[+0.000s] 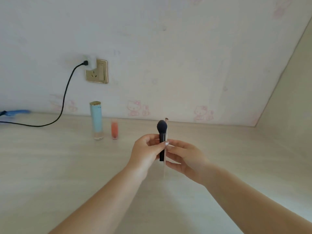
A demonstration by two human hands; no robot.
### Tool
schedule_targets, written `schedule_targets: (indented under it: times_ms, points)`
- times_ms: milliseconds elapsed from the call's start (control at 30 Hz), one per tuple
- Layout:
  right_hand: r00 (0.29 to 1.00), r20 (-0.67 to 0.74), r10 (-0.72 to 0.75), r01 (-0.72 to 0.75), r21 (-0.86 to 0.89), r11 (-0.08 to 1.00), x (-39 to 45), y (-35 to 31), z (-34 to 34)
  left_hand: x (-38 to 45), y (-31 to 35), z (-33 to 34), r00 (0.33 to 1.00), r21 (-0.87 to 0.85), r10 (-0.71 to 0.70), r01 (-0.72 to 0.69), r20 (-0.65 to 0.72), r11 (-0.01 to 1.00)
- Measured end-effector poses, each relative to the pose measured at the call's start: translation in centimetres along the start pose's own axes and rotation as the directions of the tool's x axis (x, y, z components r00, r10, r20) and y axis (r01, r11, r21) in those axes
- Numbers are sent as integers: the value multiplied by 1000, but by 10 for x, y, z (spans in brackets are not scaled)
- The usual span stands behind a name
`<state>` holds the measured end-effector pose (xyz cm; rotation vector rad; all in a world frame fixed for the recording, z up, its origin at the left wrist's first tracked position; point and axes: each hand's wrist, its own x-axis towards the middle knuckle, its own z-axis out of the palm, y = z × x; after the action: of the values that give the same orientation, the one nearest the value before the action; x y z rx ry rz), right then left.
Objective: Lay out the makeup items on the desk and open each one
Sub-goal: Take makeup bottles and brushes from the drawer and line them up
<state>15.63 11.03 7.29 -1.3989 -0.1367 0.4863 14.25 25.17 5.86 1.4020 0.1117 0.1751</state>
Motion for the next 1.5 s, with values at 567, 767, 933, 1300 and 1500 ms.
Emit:
schedule_targets:
  times_ms: [567, 767, 933, 1300, 1500]
  points:
    - [954, -286, -85, -33, -385, 922, 117, 6, 36, 93, -14, -61, 967, 531, 99, 42, -234, 846]
    - [962, -225, -152, -11, -593, 805, 127, 14, 31, 104, -13, -64, 989, 733, 102, 9, -107, 680]
    - [950, -168, -262, -11, -860, 510, 126, 18, 31, 106, -7, -63, 995, 880, 95, -38, -9, 474]
    - [951, -121, -285, -18, -941, 339, 132, 22, 28, 114, -20, -71, 991, 909, 133, -56, 1, 412]
    - [935, -170, -312, 30, -837, 546, 128, 22, 23, 110, -21, -74, 989, 873, 146, -75, 5, 481]
